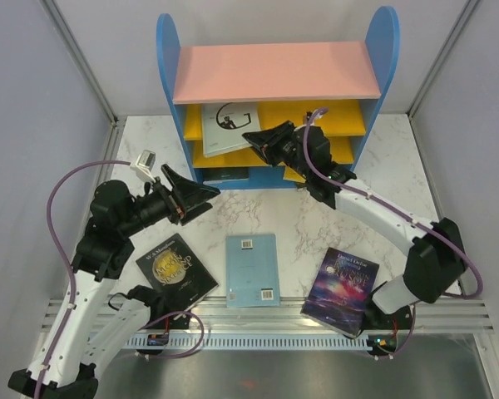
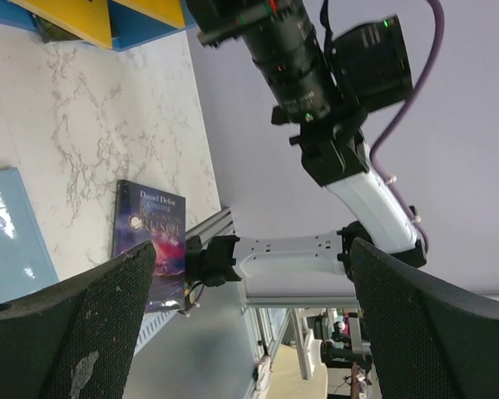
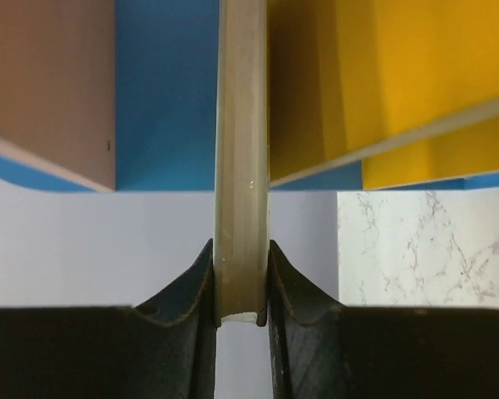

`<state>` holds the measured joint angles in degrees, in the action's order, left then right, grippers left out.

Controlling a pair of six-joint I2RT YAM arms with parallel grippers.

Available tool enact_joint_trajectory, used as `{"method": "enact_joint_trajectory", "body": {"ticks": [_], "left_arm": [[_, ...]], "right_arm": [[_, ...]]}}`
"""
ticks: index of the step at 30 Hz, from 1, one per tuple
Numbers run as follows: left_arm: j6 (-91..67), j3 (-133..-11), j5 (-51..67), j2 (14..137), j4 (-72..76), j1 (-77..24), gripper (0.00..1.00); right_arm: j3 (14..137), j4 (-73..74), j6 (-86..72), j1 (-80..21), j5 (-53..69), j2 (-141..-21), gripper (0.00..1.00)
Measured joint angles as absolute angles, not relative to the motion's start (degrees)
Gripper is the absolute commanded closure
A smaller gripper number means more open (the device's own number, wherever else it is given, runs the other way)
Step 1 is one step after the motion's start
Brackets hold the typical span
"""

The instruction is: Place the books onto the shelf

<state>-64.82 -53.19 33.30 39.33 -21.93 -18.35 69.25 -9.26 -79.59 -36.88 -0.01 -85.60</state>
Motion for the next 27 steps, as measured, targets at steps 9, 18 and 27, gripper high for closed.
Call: {"method": "enact_joint_trajectory", "body": {"ticks": [9,18,27], "left_arm": [[-61.5,-55.9,32.6,37.1,-29.0,-18.3,0.0],[-60.5,-56.0,31.6,38.1,-31.2,-18.3,0.0],[-60.1,-55.9,31.4,38.9,-31.5,-18.3,0.0]], "right_arm": [[76.6,-14.8,-83.5,-37.1,1.5,-96.4,0.04],[63.9,-18.3,-84.9,-37.8,3.8,-85.4,0.02],[59.0,-16.8,-84.1,-37.8,4.1,-81.2,0.45]]}}
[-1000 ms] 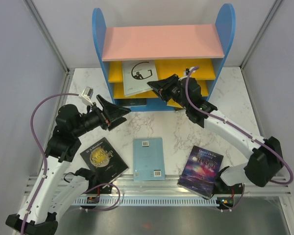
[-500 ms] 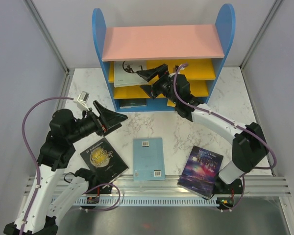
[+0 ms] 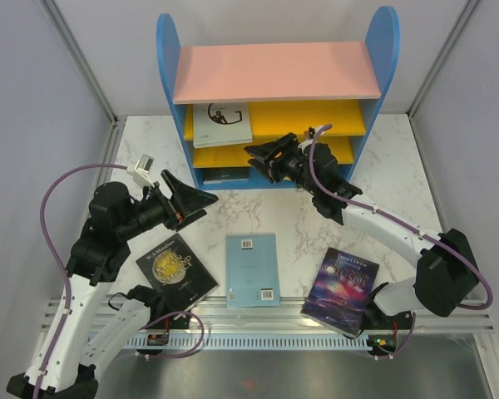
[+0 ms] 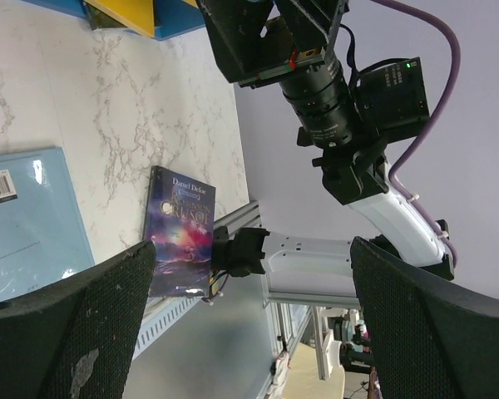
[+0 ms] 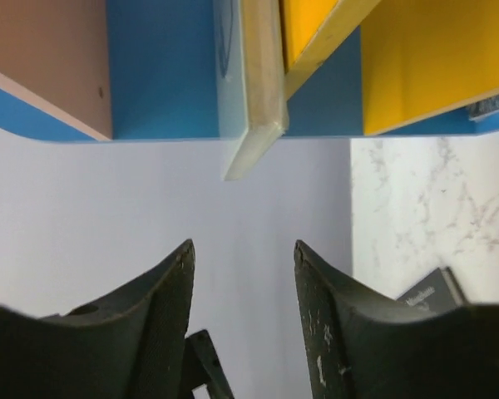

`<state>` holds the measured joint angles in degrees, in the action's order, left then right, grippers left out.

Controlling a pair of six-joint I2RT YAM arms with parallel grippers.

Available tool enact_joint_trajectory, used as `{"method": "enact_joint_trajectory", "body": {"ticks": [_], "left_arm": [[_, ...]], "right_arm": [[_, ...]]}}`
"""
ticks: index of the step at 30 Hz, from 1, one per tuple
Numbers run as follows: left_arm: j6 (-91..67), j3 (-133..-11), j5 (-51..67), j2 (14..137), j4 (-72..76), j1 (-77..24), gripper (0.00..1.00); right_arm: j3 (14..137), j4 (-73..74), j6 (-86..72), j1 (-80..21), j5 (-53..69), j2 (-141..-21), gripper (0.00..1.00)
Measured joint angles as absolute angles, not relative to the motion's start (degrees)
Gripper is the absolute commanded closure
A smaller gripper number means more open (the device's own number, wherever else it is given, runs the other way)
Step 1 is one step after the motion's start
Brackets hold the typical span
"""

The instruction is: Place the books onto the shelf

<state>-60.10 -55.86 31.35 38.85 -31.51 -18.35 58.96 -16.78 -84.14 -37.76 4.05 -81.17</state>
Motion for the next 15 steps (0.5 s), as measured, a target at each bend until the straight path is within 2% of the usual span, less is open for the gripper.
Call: {"method": "enact_joint_trajectory", "body": {"ticks": [5,7,9,12,15], "left_arm": [[-57.9,-55.9,29.3,40.2,-36.1,-18.3,0.03],[-56.1,-55.7,28.6,43.1,-39.1,-18.3,0.09],[-54.5,-54.4,27.8,46.8,-41.7,-18.3,0.09],[-53.8,-49.0,26.4,50.2,-43.5,-18.3,0.08],[-53.4,-43.2,25.5,51.2,-45.2,-18.3,0.08]], "right_arm": [[62.9,-8.2,-78.8,-37.9,5.0,-81.4,0.3],[66.3,-1.6,-74.6,-38.3,4.9,-81.1,0.27],[67.2,5.0,-70.5,-38.9,4.9,-79.2,0.27],[62.8,13.4,-65.5,-39.6,5.0,-73.6,0.26],[53.5,20.9,-62.1,-40.2,5.6,-66.8,0.26]]}}
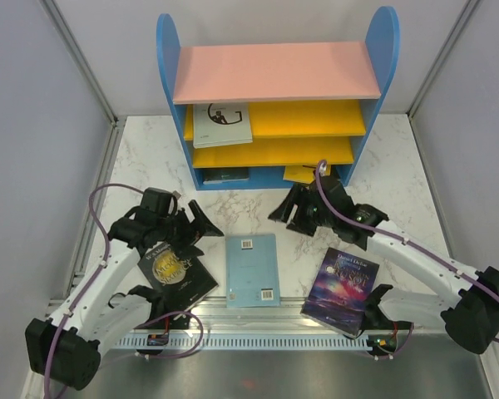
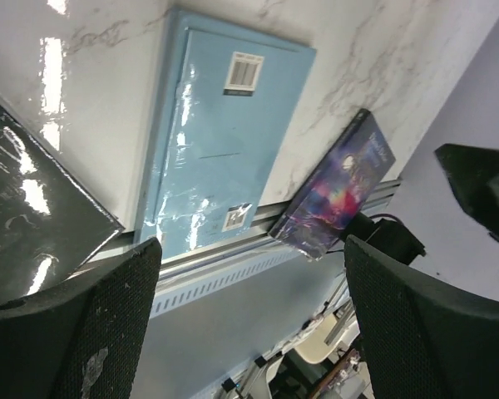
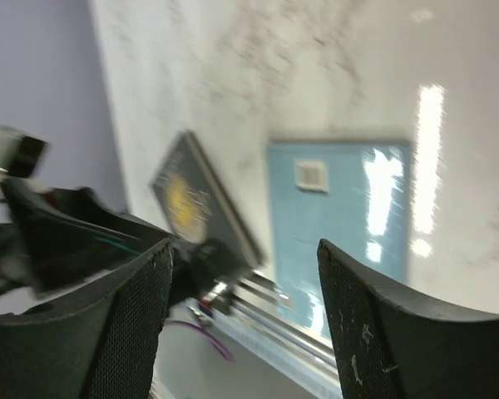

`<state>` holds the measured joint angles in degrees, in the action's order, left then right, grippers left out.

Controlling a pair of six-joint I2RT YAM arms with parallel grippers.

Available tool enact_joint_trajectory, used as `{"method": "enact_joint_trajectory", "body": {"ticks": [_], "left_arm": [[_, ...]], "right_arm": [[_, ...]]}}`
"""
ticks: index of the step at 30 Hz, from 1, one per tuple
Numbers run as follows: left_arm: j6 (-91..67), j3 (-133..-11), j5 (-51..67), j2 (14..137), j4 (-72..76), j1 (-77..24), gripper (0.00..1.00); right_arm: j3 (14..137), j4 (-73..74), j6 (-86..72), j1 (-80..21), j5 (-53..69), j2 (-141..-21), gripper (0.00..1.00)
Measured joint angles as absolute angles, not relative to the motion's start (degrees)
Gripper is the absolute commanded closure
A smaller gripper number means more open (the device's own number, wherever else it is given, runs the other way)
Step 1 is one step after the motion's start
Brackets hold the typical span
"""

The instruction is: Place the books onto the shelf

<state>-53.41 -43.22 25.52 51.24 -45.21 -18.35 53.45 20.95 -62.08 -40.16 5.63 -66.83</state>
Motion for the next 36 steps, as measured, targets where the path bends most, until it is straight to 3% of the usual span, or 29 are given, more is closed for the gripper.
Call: {"method": "enact_joint_trajectory", "body": {"ticks": [7,12,17,24,29,32,36], "left_arm": [[-51.6,-39.4,23.0,60.1,-43.1,-22.3,0.09],[-50.2,-39.5,17.9,70.9,-40.1,-31.5,0.09],[-50.2,-37.4,17.0,78.8,-33.5,-34.7,0.09],[-51.9,-37.8,23.5,84.2,-28.9,-37.8,0.11],[-55.0,-34.8,32.6,86.5,-20.0,-38.7,0.12],[-56.6,-31.6,37.8,86.4,-14.0,-38.6,0.12],[-57.8,-29.0,41.3,86.2,-8.8,-38.2,0.13]], "right_arm": [[37.1,30.5,-60.8,-43.3,6.3,-62.5,0.25],[34.6,31.4,-60.8,-43.7,6.5,-61.3,0.26],[33.6,28.7,-60.6,-44.7,6.8,-62.5,0.26],[28.4,19.0,-62.4,-46.9,10.5,-70.5,0.27],[26.2,0.0,-66.2,-48.9,18.2,-78.5,0.29],[24.8,-10.3,-68.1,-49.9,22.4,-83.2,0.34],[22.8,-15.9,-69.5,-50.3,24.1,-83.9,0.49]]}}
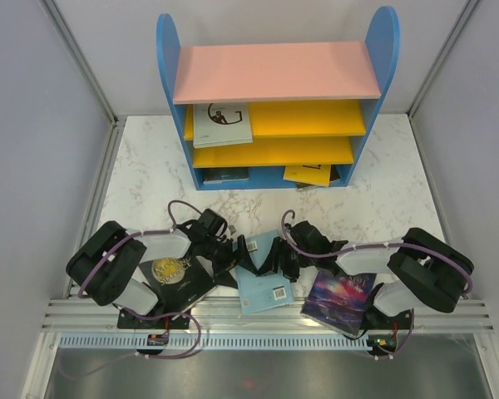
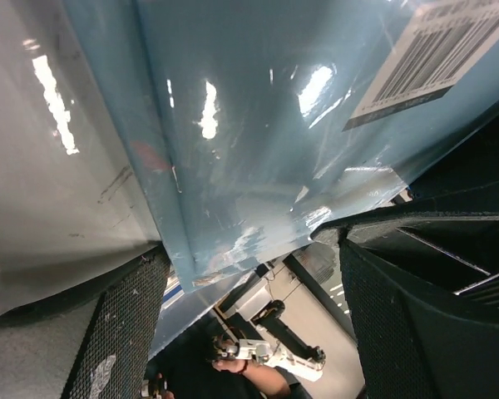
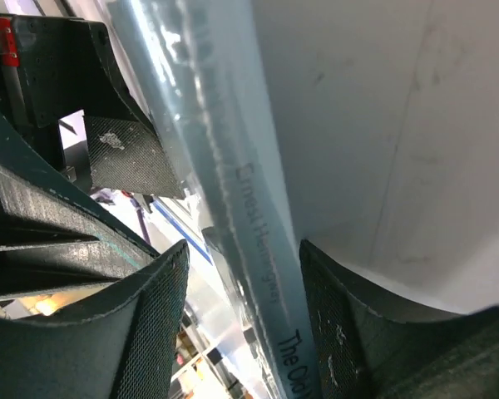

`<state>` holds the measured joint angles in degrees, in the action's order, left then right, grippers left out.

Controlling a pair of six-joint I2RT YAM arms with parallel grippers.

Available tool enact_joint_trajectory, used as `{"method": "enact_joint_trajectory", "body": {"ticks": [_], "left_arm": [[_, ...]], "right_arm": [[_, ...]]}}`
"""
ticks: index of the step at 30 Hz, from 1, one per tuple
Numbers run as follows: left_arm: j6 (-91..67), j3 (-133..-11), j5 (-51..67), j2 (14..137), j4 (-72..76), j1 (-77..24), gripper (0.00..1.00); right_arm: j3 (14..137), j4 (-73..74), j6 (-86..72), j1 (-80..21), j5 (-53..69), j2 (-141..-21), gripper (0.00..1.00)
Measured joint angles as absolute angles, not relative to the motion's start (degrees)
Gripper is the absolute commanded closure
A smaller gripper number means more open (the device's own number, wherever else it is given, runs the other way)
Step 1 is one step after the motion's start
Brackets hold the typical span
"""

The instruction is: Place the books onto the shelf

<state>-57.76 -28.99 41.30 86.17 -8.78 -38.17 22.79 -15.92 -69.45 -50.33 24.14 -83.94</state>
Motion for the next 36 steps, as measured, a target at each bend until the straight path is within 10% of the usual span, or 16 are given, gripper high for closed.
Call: {"method": "enact_joint_trajectory", "body": {"ticks": [8,21,31,34,36], "left_arm": [[-56.2,-30.9,35.2,82.0,-12.8,-39.7,0.14],[-50.0,-42.4,14.9,60.7,-29.9,-39.6,0.09],[-52.9,-40.2,20.5,48.2,-22.4,-35.7,0.08],[-55.1,-38.3,24.0,46.7,-17.5,-34.3,0.13],[-57.0,-37.0,26.3,45.6,-14.2,-33.0,0.35]], "right_arm": [[22.9,-7.0,-68.2,-52.7,17.6,-70.1,1.0],[28.0,7.9,-71.5,-49.6,11.5,-59.2,1.0],[31.7,-13.8,-79.6,-49.6,15.7,-57.7,1.0],[31.5,-19.2,-82.0,-49.6,17.1,-59.2,1.0],[31.1,-22.7,-83.5,-49.6,17.4,-59.9,1.0]]}}
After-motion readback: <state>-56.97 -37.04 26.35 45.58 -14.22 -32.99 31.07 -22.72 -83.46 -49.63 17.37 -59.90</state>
